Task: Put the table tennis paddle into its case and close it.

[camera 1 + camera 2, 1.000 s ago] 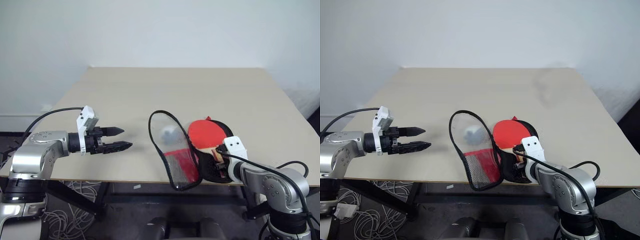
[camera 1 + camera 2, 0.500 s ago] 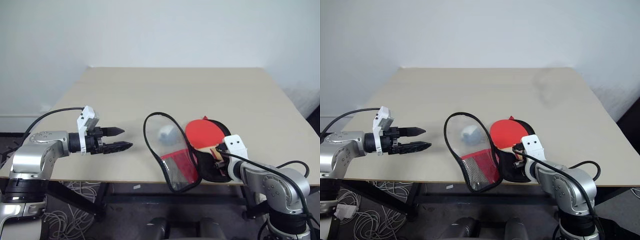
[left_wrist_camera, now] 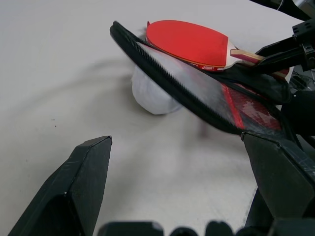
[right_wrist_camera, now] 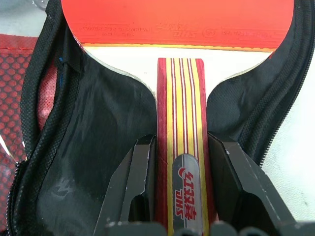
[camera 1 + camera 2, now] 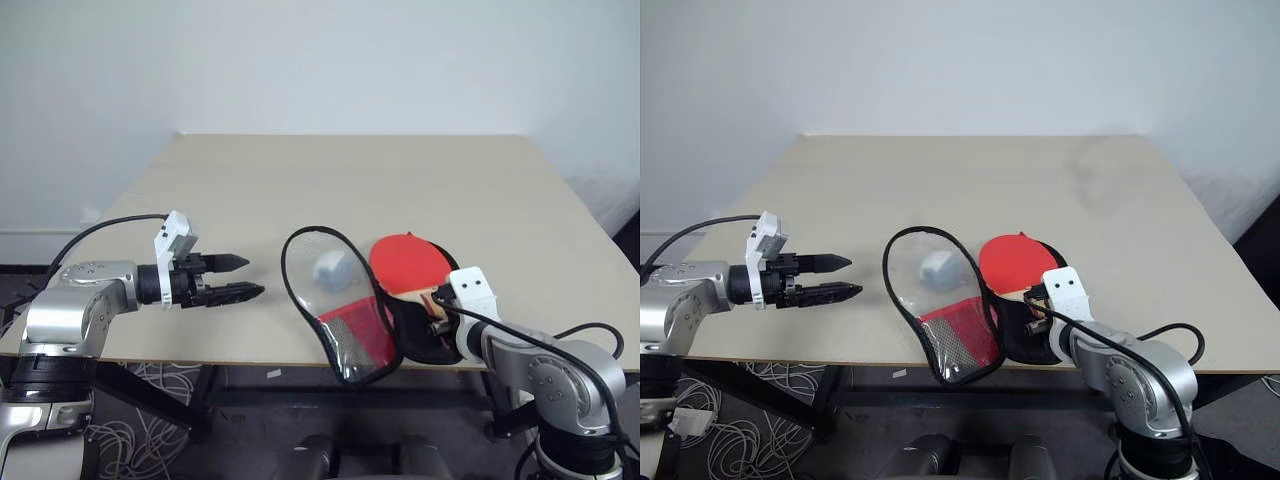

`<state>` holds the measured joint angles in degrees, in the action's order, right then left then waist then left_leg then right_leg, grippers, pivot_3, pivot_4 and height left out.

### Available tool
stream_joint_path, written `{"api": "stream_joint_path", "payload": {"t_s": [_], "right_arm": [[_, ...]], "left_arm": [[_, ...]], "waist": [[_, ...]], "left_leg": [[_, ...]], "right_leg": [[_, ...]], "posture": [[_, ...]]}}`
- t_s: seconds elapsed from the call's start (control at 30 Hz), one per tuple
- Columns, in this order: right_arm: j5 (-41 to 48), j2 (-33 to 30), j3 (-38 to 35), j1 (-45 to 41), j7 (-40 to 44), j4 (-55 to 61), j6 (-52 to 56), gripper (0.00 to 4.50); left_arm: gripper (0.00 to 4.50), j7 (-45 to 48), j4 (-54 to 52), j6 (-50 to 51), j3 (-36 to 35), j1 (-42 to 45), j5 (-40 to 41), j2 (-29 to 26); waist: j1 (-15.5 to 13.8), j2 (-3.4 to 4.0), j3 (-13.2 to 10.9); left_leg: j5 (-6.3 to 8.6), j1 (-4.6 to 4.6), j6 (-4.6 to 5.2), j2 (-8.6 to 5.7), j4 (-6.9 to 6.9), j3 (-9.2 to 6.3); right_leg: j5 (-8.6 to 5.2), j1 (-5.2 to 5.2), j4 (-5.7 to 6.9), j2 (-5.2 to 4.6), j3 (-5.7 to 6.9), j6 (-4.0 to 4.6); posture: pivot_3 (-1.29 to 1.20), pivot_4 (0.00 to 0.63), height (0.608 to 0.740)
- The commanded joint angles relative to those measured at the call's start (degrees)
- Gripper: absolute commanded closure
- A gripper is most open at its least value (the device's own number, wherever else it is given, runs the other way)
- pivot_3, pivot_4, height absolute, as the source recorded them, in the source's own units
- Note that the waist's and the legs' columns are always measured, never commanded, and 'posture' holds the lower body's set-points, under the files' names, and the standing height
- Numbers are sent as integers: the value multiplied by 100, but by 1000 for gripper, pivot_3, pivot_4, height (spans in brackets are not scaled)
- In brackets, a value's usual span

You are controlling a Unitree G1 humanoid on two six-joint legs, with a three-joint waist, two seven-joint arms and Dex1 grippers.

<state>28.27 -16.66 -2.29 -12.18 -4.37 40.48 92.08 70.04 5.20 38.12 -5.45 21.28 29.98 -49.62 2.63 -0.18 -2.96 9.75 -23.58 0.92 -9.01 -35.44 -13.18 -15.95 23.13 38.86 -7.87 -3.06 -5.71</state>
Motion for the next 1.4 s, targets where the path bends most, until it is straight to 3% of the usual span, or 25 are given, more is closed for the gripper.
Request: {"api": "stream_joint_path", "payload": {"t_s": [0.03,0.93,1.4], "right_arm": [[99,-7,-128,14,-170,350,42,3305],[254,423,-113,-95,-807,116,42,3305],[462,241,-243,124,-934,177,42,3305]], "left_arm": [[0,50,-16,-49,-37,169,-18,-93],[0,64,47,-24,-18,253,-43,-110],[0,77,91,-39,11,299,-53,-91]], "waist": [[0,0,0],[0,0,0],[0,0,0]], "left_leg": [[0,0,0,0,1,0],[-1,0,0,0,4,0],[-1,0,0,0,5,1]], "right_leg": [[0,0,0,0,0,0],[0,4,0,1,-2,0],[0,4,0,2,-3,0]], "posture": [[0,0,698],[0,0,698],[0,0,698]]}}
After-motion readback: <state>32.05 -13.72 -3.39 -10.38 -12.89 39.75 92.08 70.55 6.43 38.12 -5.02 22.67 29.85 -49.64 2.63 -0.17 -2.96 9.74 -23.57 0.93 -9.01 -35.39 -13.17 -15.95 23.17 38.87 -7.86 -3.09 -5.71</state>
